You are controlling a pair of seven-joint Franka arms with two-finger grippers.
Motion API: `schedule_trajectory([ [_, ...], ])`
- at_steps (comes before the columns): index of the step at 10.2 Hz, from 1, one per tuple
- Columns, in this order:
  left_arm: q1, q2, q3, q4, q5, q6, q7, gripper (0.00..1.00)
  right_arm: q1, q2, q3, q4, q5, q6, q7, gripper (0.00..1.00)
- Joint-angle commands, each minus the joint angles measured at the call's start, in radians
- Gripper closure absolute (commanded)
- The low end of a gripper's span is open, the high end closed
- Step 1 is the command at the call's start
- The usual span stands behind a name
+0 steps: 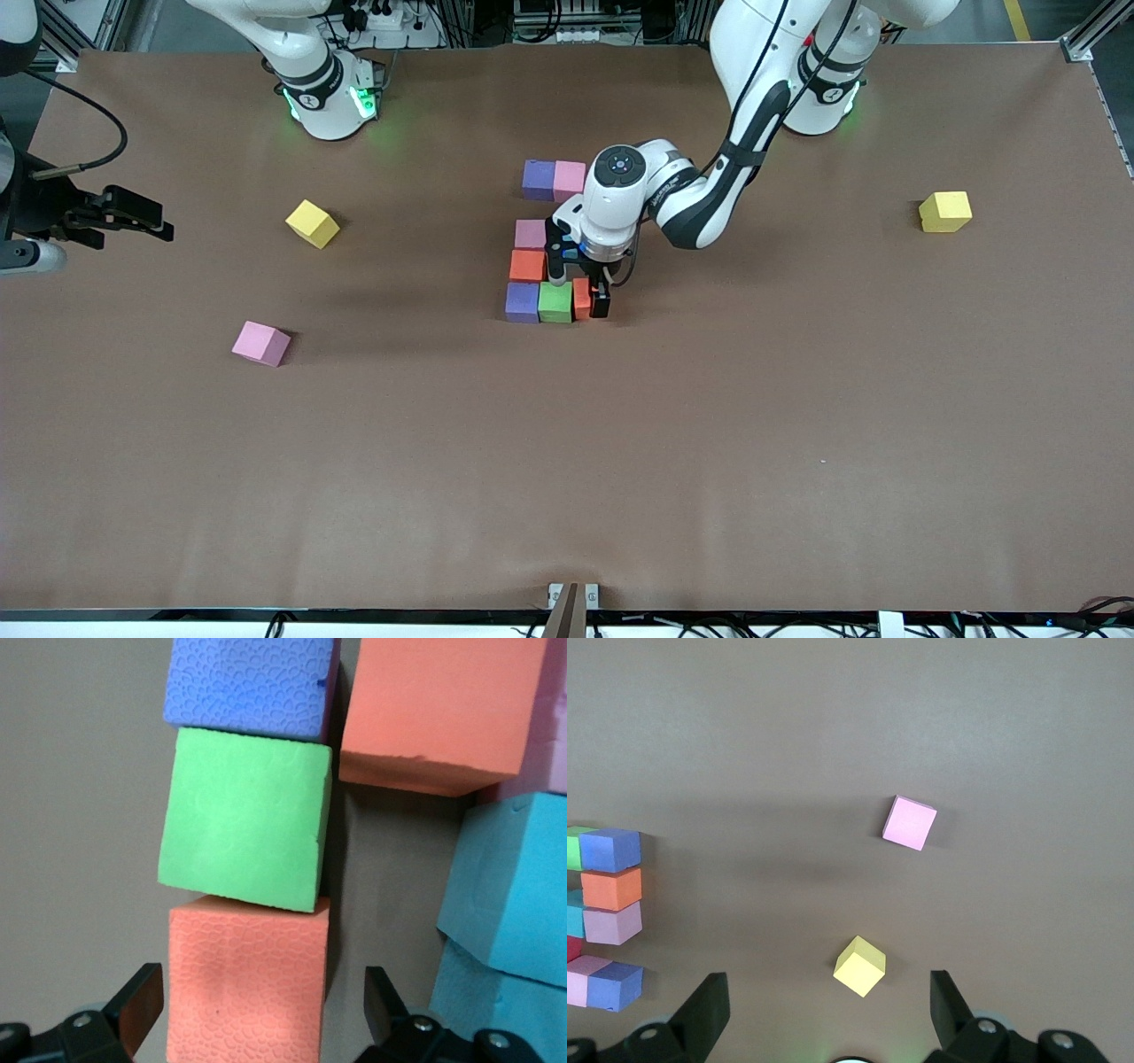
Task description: Form number 2 with 11 blocks
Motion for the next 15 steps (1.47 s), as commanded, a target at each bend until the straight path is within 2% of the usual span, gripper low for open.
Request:
schedule_trajectory([
  [1,-0.002,-0.020,0.002,-0.004,0.022,0.010,-0.001,0.00,-0.026,-0.022,0.023,-0.019,-0.014,0.008,0.013,0.00],
  [6,0.001,-0.082,-0.009,-0.006,0.018,-0.046,-0.003,0.00,-0.026,-0.022,0.023,-0.019,-0.014,0.009,0.013,0.00],
  [10,0.056,-0.144,-0.020,0.014,0.003,-0.140,-0.051,0.00,-0.023,-0.026,0.023,-0.025,-0.014,0.017,0.013,0.00],
  [11,0.073,-0.164,-0.018,0.022,0.003,-0.160,-0.082,0.00,-0.023,-0.033,0.023,-0.047,-0.016,0.065,0.013,0.00],
  [12,0.102,-0.173,-0.020,0.051,0.002,-0.197,-0.089,0.00,-0.023,-0.033,0.023,-0.052,-0.017,0.090,0.013,0.00],
  [15,0.180,-0.214,0.000,0.142,-0.127,-0.356,-0.128,0.00,-0.006,-0.031,0.018,-0.052,-0.034,0.094,0.013,0.00],
])
